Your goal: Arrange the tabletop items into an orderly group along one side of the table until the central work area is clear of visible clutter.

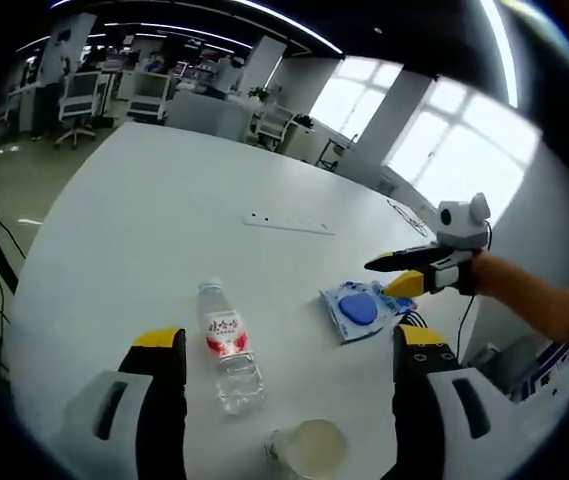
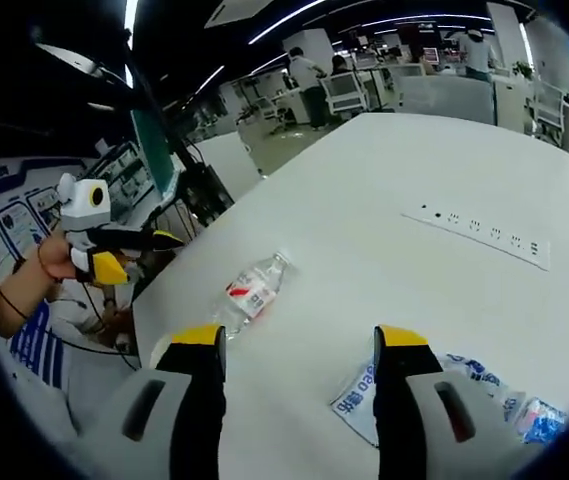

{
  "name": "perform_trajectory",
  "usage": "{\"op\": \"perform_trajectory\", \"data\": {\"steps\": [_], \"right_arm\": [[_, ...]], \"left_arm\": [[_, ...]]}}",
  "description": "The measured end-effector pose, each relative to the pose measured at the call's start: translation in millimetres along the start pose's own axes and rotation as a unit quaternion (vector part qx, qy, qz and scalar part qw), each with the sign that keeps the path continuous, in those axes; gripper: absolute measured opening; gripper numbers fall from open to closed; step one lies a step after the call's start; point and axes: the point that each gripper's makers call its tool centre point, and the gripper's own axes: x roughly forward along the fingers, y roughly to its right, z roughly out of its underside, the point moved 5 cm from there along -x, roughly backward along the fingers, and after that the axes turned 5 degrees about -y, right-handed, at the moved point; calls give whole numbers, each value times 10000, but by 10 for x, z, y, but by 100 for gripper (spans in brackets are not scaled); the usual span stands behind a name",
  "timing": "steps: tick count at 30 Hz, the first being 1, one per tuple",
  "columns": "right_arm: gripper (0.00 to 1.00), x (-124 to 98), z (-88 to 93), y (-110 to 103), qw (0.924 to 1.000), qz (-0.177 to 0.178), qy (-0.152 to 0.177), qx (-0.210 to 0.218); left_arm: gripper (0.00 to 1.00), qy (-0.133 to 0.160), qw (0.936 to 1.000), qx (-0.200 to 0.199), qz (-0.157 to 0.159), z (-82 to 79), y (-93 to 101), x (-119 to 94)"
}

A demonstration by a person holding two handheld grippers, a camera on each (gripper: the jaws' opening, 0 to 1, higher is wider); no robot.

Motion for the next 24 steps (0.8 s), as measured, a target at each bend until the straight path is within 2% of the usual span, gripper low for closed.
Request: {"op": "perform_trajectory", "data": {"steps": [11, 13, 14, 17, 22, 24], "right_arm": [[57, 457, -170, -173, 9983, -537, -130, 157], [56, 548, -213, -189, 9978, -625, -65, 203], [55, 582, -250, -191, 9977, -648, 42, 210], [55, 731, -312, -168, 9952, -850, 77, 488], [54, 959, -346, -112, 9939, -938, -62, 581], [54, 1055, -371, -94, 9912, -1069, -67, 772]], "left_arm": [[87, 127, 9997, -215, 77, 109, -150, -112], [87, 157, 9996, -234, 71, 122, -183, -131], [87, 181, 9995, -254, 79, 125, -198, -140], [87, 231, 9992, -327, 85, 146, -264, -164], [87, 266, 9988, -402, 92, 184, -361, -179], [87, 267, 9988, -408, 110, 197, -380, -176]]}}
